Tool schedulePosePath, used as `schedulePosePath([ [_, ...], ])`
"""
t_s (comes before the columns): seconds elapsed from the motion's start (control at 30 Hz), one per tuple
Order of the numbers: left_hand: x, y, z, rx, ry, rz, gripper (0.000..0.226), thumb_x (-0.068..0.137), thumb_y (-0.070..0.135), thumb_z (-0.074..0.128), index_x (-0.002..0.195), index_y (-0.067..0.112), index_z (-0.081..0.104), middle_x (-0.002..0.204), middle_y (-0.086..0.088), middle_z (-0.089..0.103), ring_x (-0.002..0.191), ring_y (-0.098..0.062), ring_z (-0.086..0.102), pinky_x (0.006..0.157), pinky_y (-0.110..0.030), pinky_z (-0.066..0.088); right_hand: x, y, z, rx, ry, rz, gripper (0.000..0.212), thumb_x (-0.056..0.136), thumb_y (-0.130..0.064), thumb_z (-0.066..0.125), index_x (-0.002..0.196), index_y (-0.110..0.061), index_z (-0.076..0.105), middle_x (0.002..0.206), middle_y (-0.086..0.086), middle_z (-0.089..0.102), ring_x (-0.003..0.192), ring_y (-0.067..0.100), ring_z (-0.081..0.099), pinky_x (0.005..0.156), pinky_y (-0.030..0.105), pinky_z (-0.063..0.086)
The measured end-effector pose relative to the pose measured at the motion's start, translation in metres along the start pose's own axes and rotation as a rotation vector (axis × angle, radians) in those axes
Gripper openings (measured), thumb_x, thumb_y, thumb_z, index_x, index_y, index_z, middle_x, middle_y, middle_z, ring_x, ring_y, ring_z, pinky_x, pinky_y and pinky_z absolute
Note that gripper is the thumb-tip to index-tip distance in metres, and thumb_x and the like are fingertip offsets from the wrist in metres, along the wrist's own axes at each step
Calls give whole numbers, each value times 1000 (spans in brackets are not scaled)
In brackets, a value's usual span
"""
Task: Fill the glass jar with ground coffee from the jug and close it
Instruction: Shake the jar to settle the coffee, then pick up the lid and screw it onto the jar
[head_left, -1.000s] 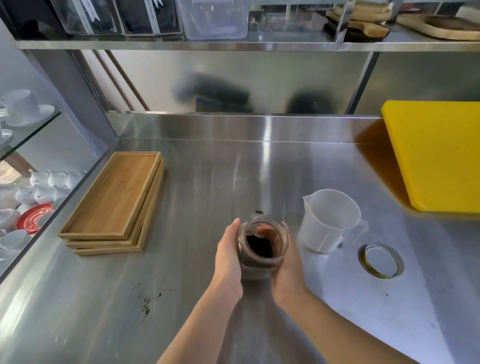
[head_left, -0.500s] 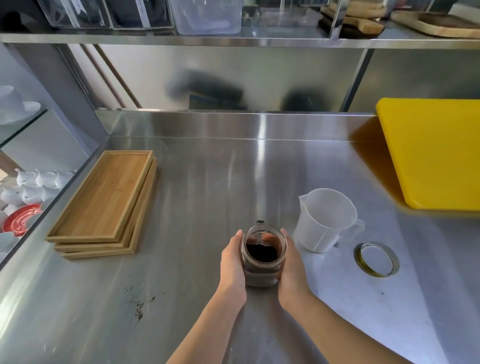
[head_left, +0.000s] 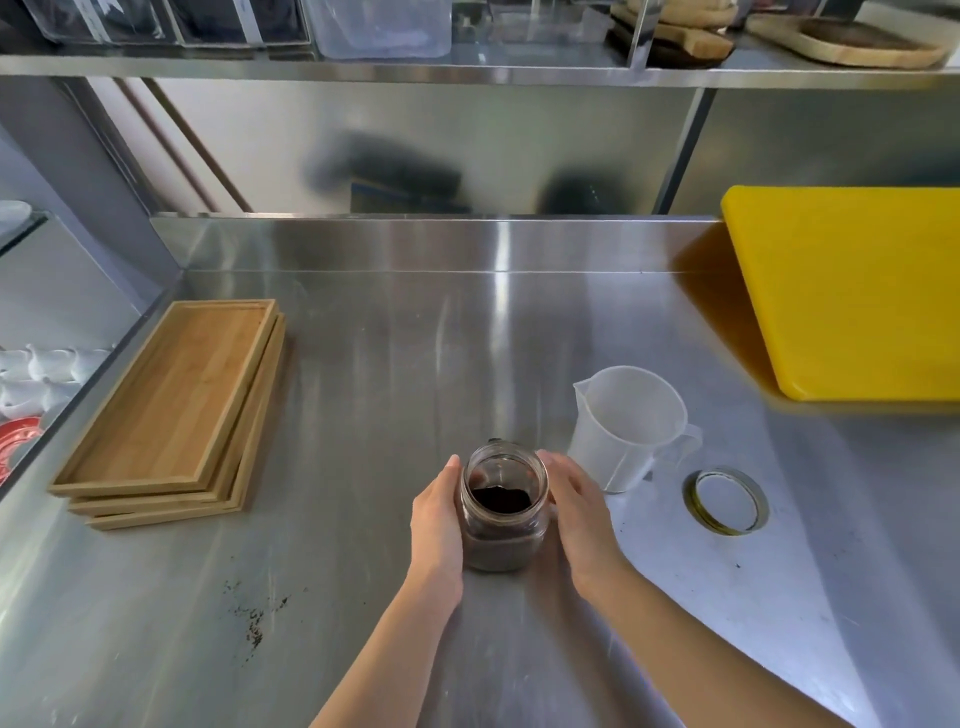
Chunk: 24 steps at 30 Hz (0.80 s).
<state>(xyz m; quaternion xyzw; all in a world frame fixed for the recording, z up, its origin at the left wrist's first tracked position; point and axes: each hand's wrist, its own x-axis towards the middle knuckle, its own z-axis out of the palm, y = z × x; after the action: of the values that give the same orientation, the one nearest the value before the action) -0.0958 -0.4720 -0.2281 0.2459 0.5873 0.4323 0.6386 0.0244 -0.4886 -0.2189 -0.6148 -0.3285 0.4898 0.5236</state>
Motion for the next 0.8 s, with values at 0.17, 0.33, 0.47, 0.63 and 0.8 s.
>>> schedulePosePath([
  [0.17, 7, -2, -5, -16, -47, 48, 40, 75, 52, 56, 77, 19, 77, 92, -11, 75, 93, -29, 68, 103, -50, 42, -2, -1, -47, -395, -78, -140, 9, 91, -16, 57, 88, -19, 65, 84, -3, 65, 78, 7, 57, 73, 16, 43],
  [0.33, 12, -4, -6, -36, -111, 11, 51, 59, 63, 63, 82, 19, 76, 97, -10, 73, 96, -30, 66, 107, -51, 40, -3, 2, -105, -775, 2, -245, 5, 86, -11, 62, 84, -15, 64, 84, 2, 63, 75, 18, 56, 71, 33, 48],
  [0.47, 13, -4, -7, -47, -103, 49, 39, 64, 57, 62, 73, 21, 75, 87, -7, 71, 87, -27, 63, 95, -43, 44, 4, -2, -142, -1037, 289, -332, 9, 80, -12, 69, 86, -6, 65, 91, 11, 65, 86, 30, 59, 74, 39, 47],
  [0.63, 9, -7, -7, -55, -107, 104, 31, 76, 49, 59, 69, 23, 75, 74, -1, 70, 81, -25, 61, 86, -40, 44, 18, -5, -165, -1274, 311, -87, 57, 81, -39, 65, 130, -17, 45, 139, 12, 40, 125, 32, 37, 101, 44, 30],
  [0.8, 8, -8, -9, -33, -101, 161, 32, 84, 42, 55, 67, 23, 73, 75, 0, 66, 80, -22, 57, 84, -37, 42, 28, 1, -171, -1354, 134, 38, 77, 78, -55, 62, 141, -25, 26, 153, 9, 18, 136, 31, 19, 108, 47, 20],
])
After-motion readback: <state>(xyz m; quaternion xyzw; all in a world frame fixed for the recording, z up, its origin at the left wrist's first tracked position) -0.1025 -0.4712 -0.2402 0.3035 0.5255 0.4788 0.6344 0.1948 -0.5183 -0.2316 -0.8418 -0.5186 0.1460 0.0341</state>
